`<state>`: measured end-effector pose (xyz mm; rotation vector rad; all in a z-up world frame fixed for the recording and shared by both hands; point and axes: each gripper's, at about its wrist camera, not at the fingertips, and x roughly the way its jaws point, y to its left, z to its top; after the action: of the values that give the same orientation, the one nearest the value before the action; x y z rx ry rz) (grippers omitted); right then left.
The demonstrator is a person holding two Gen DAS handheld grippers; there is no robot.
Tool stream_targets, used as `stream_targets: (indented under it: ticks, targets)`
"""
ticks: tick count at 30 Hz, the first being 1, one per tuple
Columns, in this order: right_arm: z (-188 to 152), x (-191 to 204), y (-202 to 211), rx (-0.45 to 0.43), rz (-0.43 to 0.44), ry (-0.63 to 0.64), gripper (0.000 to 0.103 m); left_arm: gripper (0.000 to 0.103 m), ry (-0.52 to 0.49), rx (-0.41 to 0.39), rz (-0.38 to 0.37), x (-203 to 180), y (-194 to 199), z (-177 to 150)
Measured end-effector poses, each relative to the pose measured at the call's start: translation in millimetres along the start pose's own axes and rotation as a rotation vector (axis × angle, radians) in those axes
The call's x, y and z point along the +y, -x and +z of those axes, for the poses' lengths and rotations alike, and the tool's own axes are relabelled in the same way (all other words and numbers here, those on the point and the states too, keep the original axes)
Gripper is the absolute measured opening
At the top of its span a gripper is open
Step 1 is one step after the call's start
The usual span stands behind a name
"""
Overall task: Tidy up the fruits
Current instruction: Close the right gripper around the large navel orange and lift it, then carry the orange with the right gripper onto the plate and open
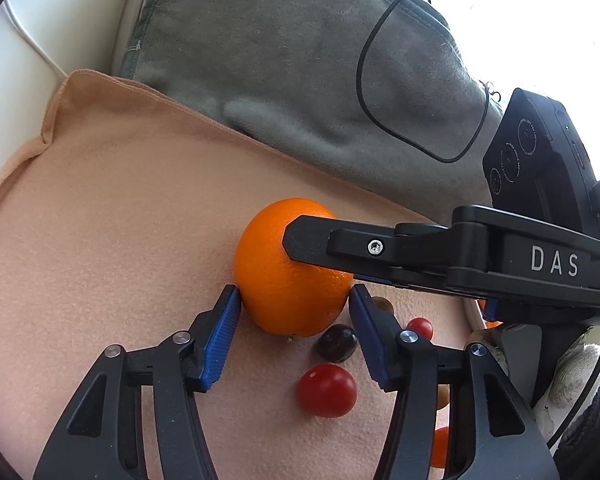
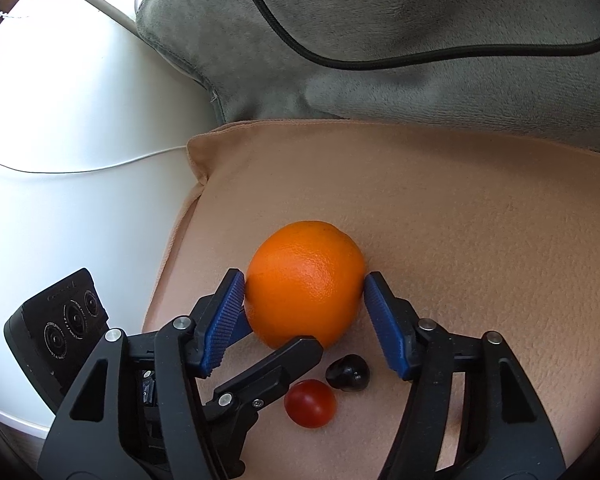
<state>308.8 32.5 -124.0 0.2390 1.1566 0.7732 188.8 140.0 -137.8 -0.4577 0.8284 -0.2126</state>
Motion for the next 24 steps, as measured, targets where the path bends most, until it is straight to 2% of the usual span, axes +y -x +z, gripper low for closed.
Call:
stream_targets:
  ticks: [10, 24]
  targets:
    - [-7, -1, 15, -0.018, 0.009, -0.001, 0.065, 0.055, -0.014, -0.021, 0.006, -13, 9, -5]
    - [-20, -8, 71, -0.087, 0.016, 0.005, 0.065, 0.055, -0.077, -0.053, -0.005, -62, 16, -9]
